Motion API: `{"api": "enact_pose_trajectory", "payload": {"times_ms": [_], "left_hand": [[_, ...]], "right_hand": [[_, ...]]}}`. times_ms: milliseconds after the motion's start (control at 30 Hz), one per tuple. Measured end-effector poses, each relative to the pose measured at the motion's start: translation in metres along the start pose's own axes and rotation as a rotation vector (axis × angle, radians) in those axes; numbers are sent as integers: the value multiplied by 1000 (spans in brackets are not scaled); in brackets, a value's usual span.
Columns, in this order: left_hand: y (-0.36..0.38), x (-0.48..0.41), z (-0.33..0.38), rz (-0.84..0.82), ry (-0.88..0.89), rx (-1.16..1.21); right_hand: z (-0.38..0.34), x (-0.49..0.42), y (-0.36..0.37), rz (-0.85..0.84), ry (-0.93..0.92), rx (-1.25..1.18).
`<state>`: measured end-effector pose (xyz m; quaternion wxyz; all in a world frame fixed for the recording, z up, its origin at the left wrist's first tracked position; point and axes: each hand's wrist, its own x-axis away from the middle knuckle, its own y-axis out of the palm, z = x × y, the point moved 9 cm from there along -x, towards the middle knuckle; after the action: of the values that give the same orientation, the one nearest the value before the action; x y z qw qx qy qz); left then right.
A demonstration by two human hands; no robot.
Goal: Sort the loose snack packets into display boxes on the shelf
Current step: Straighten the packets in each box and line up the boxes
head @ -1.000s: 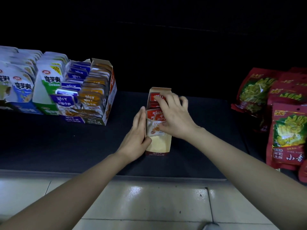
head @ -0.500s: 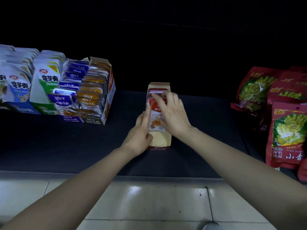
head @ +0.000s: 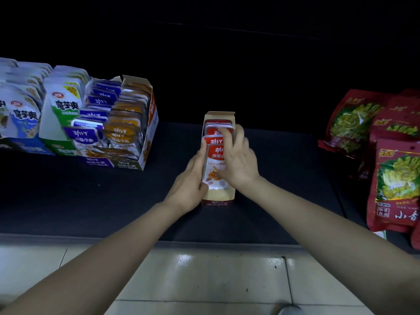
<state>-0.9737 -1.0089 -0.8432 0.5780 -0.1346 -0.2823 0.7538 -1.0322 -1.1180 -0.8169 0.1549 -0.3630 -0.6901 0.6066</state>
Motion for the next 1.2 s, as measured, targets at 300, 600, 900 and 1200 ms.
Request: {"api": "enact_pose_trajectory", "payload": {"times_ms": [300, 600, 900, 1200], "left_hand": [[-9, -4, -1, 42, -11, -43], [-14, -15, 6, 99, -4, 40], [-14, -15, 0, 102, -23, 64], [-18, -13, -6, 124, -12, 92]], "right_hand": [[1, -8, -16, 139, -123, -213], [9, 1, -10, 71, -106, -336], [9, 7, -17, 76, -106, -294], [-12, 35, -50, 21, -347, -271]]}}
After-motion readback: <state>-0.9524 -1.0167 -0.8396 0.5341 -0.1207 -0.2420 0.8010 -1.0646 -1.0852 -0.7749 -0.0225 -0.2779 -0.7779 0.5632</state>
